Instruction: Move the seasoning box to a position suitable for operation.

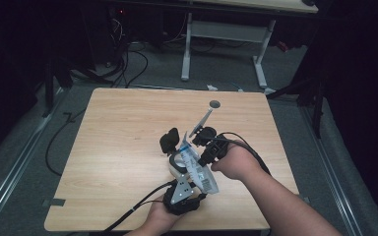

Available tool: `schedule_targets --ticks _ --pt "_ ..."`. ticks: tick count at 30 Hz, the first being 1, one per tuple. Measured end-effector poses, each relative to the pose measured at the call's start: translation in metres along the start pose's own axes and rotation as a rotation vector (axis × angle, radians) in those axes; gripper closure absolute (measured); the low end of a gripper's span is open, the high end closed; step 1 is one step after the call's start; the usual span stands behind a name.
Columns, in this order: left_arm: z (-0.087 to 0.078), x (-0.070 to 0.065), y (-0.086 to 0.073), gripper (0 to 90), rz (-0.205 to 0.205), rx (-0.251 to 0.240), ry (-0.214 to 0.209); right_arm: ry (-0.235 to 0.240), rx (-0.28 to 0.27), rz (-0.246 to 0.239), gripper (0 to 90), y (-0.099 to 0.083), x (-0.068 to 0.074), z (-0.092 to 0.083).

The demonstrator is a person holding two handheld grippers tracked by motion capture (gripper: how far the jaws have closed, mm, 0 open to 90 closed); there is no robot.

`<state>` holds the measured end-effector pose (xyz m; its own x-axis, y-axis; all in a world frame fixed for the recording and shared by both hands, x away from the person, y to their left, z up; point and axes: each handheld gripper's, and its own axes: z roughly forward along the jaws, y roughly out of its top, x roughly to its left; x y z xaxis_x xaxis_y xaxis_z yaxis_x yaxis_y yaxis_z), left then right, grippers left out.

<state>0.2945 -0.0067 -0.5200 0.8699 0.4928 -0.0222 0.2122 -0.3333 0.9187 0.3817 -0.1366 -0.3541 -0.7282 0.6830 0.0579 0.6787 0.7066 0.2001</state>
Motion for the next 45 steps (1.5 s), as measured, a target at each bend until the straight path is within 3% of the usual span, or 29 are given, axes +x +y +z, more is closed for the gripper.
schedule_targets --ticks 13,18,21,26,45 --pt "0.0027 0.0034 -0.0011 58.1 -0.011 0.034 0.026 0.003 -0.003 -0.004 88.9 0.0004 0.0023 0.0003" --pt "0.0036 0.0046 -0.0016 58.6 -0.016 0.044 0.040 0.006 -0.001 0.023 88.9 -0.0002 0.0039 0.0002" --pt "0.0043 0.0060 -0.0022 59.0 -0.027 0.052 0.044 0.005 -0.006 -0.001 88.8 -0.0001 0.0024 0.0008" --pt "0.0038 0.0061 -0.0027 58.9 -0.032 0.051 0.042 0.001 -0.007 -0.003 88.9 0.0000 0.0020 0.0012" --pt "-0.0017 0.0052 -0.0065 48.0 0.001 0.038 0.027 -0.005 -0.011 0.000 89.2 0.0000 0.0016 0.0005"
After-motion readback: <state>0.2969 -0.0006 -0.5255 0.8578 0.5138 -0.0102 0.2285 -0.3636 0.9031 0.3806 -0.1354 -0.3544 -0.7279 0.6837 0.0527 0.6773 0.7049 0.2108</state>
